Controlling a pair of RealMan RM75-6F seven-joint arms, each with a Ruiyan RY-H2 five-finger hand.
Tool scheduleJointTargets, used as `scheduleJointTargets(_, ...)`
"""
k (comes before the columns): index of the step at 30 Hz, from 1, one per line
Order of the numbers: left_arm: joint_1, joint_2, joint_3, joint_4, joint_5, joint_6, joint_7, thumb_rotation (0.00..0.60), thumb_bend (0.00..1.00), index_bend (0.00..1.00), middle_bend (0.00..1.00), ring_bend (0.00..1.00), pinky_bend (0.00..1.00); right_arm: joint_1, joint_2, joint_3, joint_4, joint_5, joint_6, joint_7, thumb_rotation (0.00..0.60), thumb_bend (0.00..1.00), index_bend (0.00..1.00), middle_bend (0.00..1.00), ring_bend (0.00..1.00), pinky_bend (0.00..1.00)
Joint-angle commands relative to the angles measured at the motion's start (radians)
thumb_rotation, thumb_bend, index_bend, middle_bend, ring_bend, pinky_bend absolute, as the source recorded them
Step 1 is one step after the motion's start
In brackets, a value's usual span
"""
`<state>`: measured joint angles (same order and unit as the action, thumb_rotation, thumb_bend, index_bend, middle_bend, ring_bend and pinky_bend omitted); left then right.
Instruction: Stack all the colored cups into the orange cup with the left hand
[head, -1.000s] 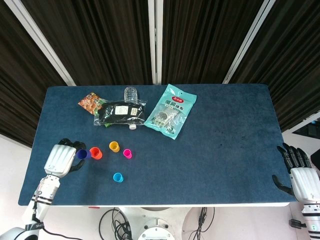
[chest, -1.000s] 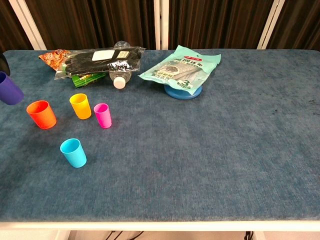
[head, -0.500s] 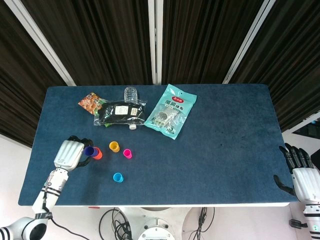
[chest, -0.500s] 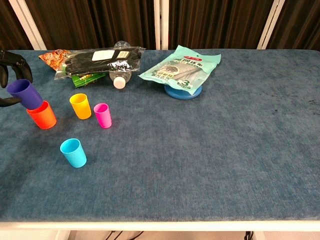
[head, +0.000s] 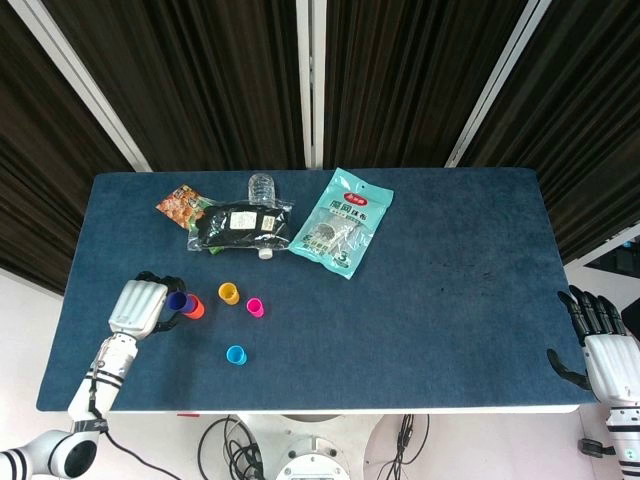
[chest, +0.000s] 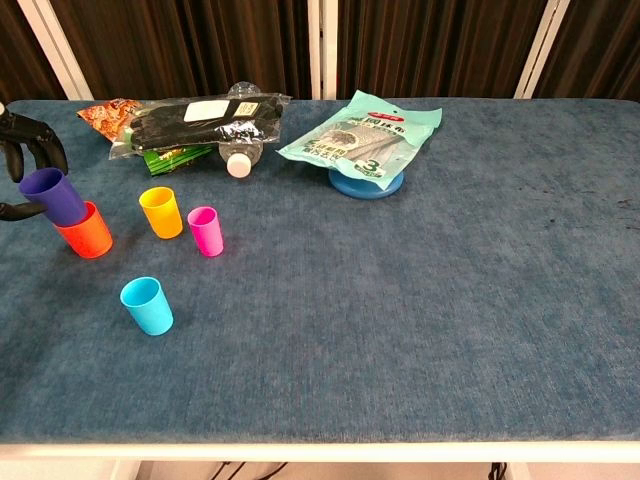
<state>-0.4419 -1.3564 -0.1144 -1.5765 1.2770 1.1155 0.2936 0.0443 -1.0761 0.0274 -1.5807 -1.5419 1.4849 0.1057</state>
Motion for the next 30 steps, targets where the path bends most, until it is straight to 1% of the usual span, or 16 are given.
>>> scheduleJointTargets(1,-0.002,-0.001,0.003,0.003,0.005,0.0,-0.014,0.6,0.31,0.33,0.34,0.37,0.28,0.0,0.0,0.0,0.0,-0.001,0.0,0.0,0.6,0.27,0.0,0.0,0.0,0.0)
scheduleJointTargets(3,-0.002,-0.001,0.004,0.004,0.01,0.003,-0.021,0.6,0.31,0.31,0.32,0.36,0.28,0.0,0.001,0.0,-0.001,0.0,0.001,-0.001,0.6,0.27,0.0,0.0,0.0,0.0)
scheduleJointTargets(9,-0.006,-0.002,0.006,-0.001,0.021,0.012,-0.032,0.6,0.3,0.31,0.32,0.36,0.28,0.0,0.002,0.001,-0.001,0.001,0.001,0.0,0.6,0.27,0.0,0.0,0.0,0.0)
scheduleJointTargets(14,-0.032,0.009,-0.025,-0.03,0.029,0.018,-0.028,0.6,0.28,0.3,0.32,0.36,0.28,0.0,0.005,0.005,-0.002,0.005,0.003,-0.001,0.6,0.27,0.0,0.0,0.0,0.0)
scheduleJointTargets(17,-0.069,0.02,-0.052,-0.072,0.015,-0.004,0.02,0.6,0.26,0.3,0.32,0.36,0.28,0.001,0.006,0.006,-0.006,0.005,0.004,-0.003,0.6,0.27,0.0,0.0,0.0,0.0)
scheduleJointTargets(19,-0.1,0.026,-0.066,-0.101,-0.023,-0.038,0.083,0.6,0.25,0.3,0.31,0.36,0.28,0.001,0.008,0.006,-0.009,0.004,0.004,-0.004,0.6,0.27,0.0,0.0,0.0,0.0)
scheduleJointTargets(22,-0.145,0.013,-0.076,-0.115,-0.074,-0.08,0.168,0.6,0.25,0.3,0.31,0.36,0.28,0.0,0.01,0.006,-0.012,0.004,0.006,-0.004,0.6,0.27,0.0,0.0,0.0,0.0)
scheduleJointTargets(25,-0.18,-0.016,-0.074,-0.091,-0.109,-0.11,0.221,0.6,0.25,0.3,0.31,0.35,0.28,-0.002,0.012,0.005,-0.01,0.002,0.009,0.0,0.6,0.27,0.0,0.0,0.0,0.0)
scheduleJointTargets(30,-0.216,-0.062,-0.061,-0.032,-0.147,-0.137,0.263,0.6,0.25,0.3,0.31,0.34,0.27,-0.008,0.016,0.005,0.0,0.007,0.013,0.017,0.6,0.27,0.0,0.0,0.0,0.0)
